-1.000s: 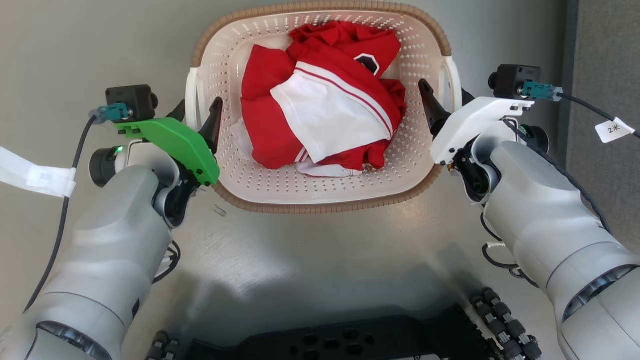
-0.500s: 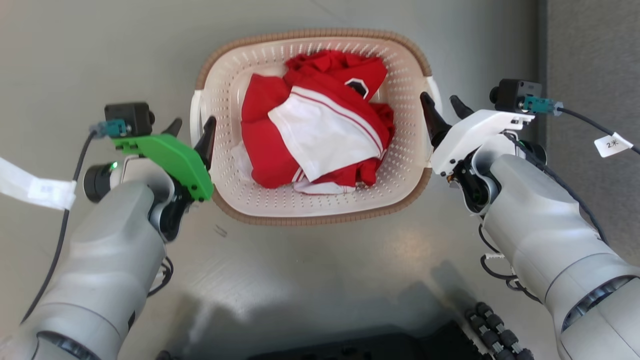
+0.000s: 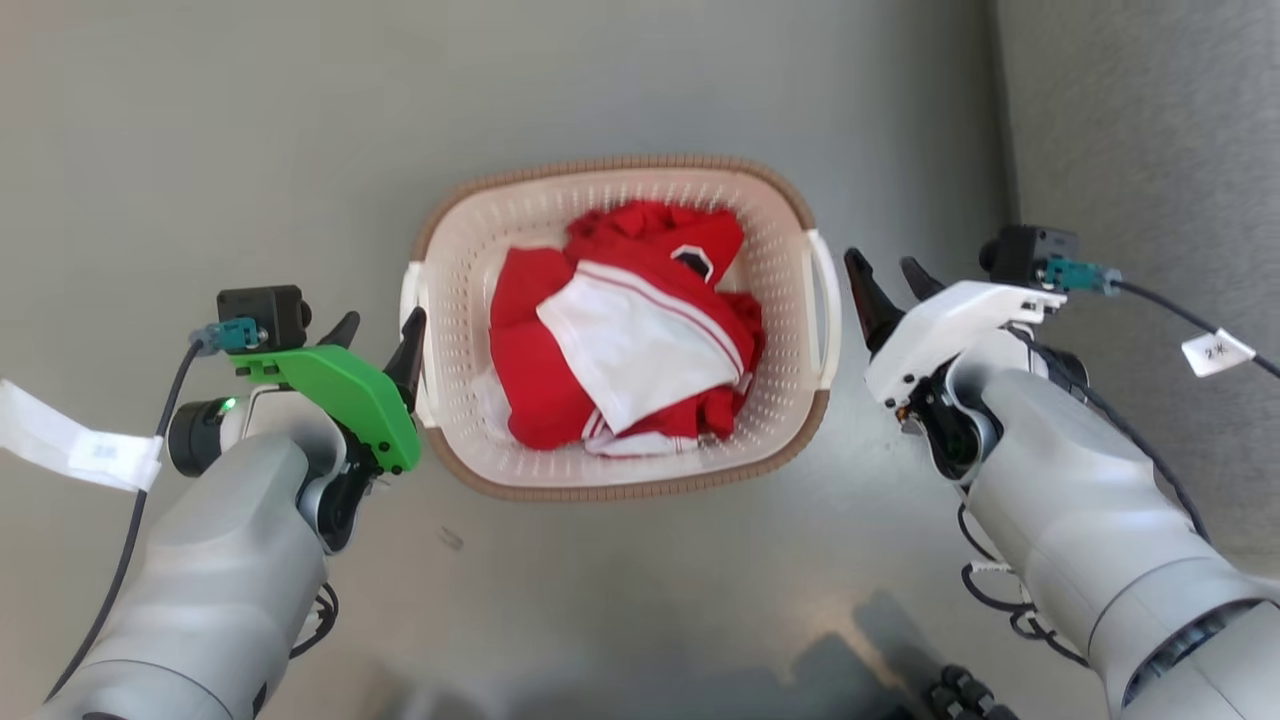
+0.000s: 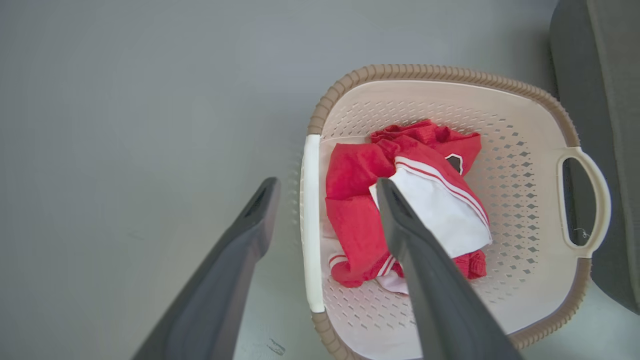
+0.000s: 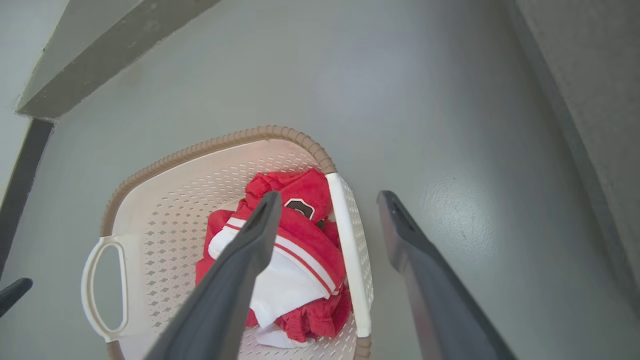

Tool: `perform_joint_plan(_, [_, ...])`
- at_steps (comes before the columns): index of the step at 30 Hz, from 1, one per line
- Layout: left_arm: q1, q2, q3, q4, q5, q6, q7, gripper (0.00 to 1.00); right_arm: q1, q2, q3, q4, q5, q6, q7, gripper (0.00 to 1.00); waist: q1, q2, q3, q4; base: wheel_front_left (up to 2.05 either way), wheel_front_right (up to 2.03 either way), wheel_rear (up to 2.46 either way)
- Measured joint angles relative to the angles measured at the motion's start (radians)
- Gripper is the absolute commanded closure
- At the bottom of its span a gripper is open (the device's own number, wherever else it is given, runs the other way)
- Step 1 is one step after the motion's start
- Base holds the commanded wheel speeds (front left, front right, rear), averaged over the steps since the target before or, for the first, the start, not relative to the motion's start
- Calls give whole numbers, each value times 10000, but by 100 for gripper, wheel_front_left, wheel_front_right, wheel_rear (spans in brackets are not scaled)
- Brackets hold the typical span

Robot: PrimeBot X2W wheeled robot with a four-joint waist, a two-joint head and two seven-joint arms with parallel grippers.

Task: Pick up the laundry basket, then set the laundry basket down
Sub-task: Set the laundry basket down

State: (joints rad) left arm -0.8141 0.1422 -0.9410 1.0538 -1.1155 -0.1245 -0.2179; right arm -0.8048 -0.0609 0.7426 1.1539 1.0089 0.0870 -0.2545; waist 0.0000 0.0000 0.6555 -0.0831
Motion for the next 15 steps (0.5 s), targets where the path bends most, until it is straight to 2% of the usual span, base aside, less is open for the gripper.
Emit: perform_joint_plan(15, [868,2,-50,-332,25,0,-307,0,814,-305,-662,-757,-652,98,0,0,-1,0,-2123,112,0,0,0])
